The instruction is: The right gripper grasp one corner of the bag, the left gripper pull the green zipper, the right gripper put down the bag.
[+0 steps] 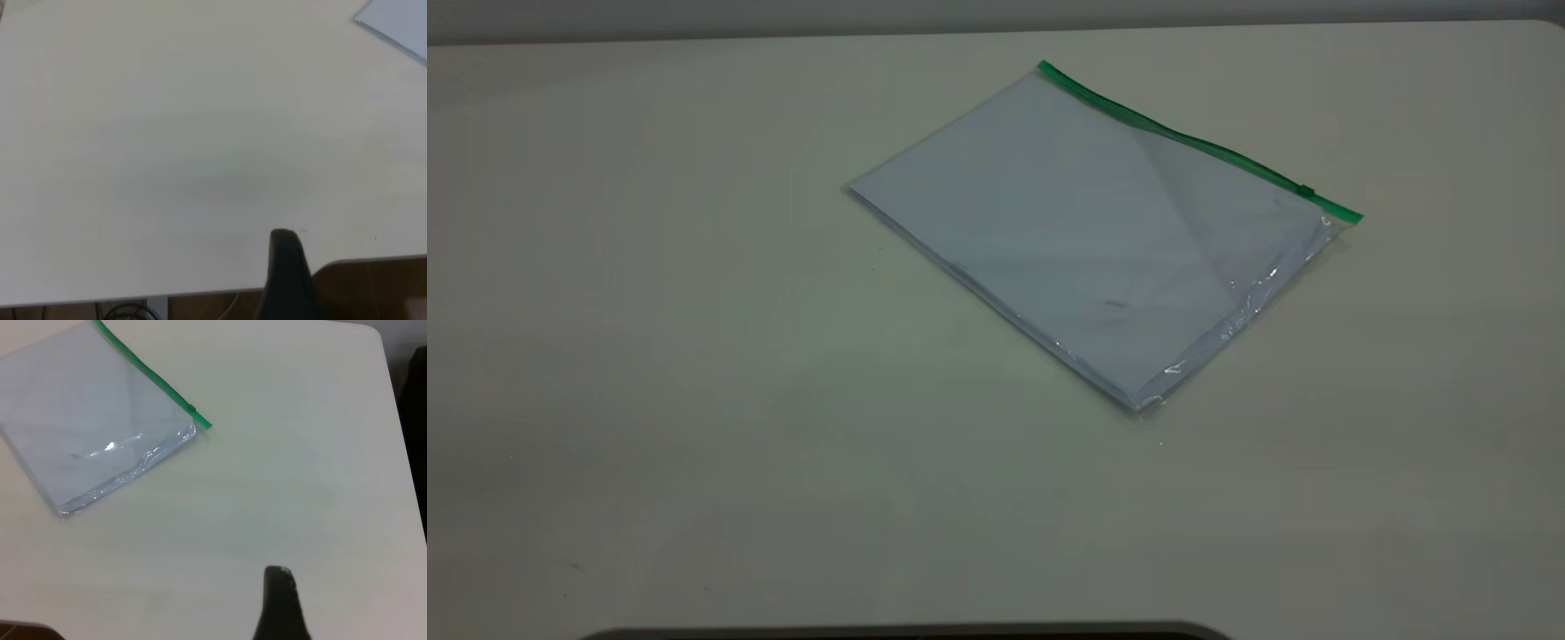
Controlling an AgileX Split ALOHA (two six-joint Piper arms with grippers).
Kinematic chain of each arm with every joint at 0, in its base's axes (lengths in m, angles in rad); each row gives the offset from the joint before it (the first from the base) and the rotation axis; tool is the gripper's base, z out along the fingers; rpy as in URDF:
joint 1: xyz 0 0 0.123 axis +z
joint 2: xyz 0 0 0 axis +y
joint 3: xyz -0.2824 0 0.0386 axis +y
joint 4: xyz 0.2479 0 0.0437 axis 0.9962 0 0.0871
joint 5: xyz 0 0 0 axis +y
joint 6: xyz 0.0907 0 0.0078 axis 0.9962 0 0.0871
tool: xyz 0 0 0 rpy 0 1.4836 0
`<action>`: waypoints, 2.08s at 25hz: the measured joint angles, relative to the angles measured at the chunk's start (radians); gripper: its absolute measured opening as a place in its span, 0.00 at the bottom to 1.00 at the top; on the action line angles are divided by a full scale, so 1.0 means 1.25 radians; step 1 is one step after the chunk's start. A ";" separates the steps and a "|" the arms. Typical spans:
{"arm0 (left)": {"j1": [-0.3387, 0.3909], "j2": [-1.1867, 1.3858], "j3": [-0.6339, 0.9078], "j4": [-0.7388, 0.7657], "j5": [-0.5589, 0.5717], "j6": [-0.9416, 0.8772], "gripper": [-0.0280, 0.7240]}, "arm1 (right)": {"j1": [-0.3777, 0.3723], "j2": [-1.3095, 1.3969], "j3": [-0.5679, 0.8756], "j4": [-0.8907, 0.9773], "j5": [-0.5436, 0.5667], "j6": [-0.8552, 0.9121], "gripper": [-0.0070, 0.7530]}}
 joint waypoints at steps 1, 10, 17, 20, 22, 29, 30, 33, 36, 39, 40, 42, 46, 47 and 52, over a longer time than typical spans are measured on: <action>0.000 0.000 0.000 0.000 0.000 0.000 0.82 | 0.000 0.000 0.000 0.000 0.000 0.000 0.77; 0.000 0.000 0.000 -0.001 0.000 -0.001 0.82 | 0.000 0.000 0.000 0.002 0.000 0.000 0.77; -0.007 0.109 -0.062 0.029 -0.018 -0.062 0.82 | 0.000 0.000 -0.003 0.007 -0.015 0.002 0.77; -0.007 0.246 -0.110 0.030 -0.051 -0.076 0.82 | 0.000 0.032 -0.028 0.030 -0.045 0.002 0.77; -0.007 0.346 -0.140 0.030 -0.093 -0.077 0.82 | 0.000 0.084 -0.045 0.042 -0.070 0.002 0.77; -0.007 0.713 -0.273 0.017 -0.274 -0.078 0.82 | 0.000 0.371 -0.078 0.087 -0.196 0.002 0.77; -0.007 0.766 -0.299 0.015 -0.294 -0.077 0.82 | 0.000 0.420 -0.080 0.103 -0.217 0.001 0.77; -0.007 0.909 -0.375 0.007 -0.349 -0.076 0.82 | 0.000 0.561 -0.083 0.138 -0.288 -0.010 0.77; -0.007 1.034 -0.450 -0.017 -0.412 -0.062 0.82 | 0.000 0.692 -0.097 0.161 -0.366 -0.021 0.77; -0.011 1.150 -0.526 -0.049 -0.456 -0.004 0.82 | 0.000 0.825 -0.112 0.183 -0.453 -0.064 0.77; -0.016 1.180 -0.547 -0.059 -0.463 0.025 0.82 | 0.000 0.863 -0.113 0.194 -0.484 -0.082 0.77; -0.029 1.249 -0.594 -0.086 -0.467 0.083 0.82 | 0.000 0.956 -0.113 0.227 -0.528 -0.135 0.77; -0.068 1.366 -0.670 -0.133 -0.467 0.214 0.82 | 0.000 1.141 -0.136 0.345 -0.595 -0.257 0.77; -0.079 1.390 -0.684 -0.140 -0.464 0.244 0.82 | 0.000 1.183 -0.150 0.378 -0.603 -0.290 0.77; -0.128 1.511 -0.752 -0.174 -0.394 0.312 0.82 | 0.000 1.414 -0.261 0.552 -0.600 -0.493 0.77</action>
